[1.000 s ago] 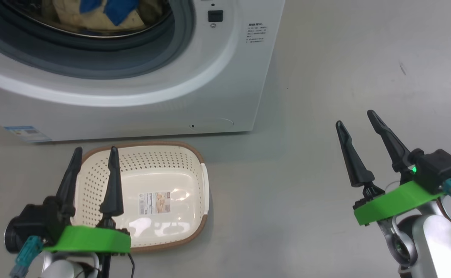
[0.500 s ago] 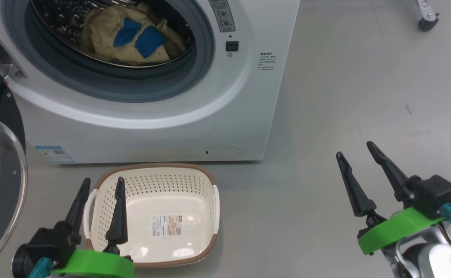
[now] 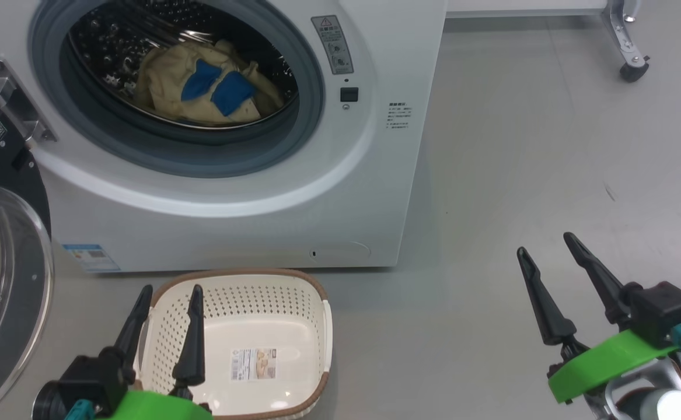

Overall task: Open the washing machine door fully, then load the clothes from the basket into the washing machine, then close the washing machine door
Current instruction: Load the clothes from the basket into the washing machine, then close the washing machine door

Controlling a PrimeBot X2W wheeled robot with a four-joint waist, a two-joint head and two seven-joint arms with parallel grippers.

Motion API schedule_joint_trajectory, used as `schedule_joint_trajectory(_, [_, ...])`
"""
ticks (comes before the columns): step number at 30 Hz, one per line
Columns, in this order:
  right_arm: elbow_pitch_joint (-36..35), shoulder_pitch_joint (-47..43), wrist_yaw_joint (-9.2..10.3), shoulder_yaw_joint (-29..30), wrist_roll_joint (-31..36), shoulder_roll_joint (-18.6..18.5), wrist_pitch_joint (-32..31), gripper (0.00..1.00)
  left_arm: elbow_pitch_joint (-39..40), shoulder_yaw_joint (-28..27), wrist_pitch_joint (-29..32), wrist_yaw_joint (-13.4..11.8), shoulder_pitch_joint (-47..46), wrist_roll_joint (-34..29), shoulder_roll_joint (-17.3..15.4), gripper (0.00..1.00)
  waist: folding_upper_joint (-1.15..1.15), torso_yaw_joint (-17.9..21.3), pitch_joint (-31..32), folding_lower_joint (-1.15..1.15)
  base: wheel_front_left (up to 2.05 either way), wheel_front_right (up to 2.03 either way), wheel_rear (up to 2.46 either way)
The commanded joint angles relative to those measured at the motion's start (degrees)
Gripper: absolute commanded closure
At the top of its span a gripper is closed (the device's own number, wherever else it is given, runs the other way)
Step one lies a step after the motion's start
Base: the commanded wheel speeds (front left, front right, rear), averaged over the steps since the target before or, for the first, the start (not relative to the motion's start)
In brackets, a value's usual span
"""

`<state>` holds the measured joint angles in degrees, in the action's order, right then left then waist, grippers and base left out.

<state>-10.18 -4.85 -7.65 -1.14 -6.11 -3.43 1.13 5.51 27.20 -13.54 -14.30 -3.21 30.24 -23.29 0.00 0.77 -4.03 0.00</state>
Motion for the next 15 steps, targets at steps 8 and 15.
schedule_joint_trajectory(8, [-2.32,0.13,0.16,-0.63,0.36,0.07,-0.36,0.00,1.11,-1.77,0.44,-13.15,-1.44,-0.29,-1.44,0.00,0.00,0.16,1.44,0.00,0.00,0.00,0.00])
schedule_joint_trajectory(15, [-2.25,-0.13,0.16,-0.61,0.39,0.30,-0.36,0.00,1.12,-1.47,0.61,-13.33,-1.51,-0.34,-1.47,0.00,0.00,0.19,1.76,0.00,0.00,0.00,0.00])
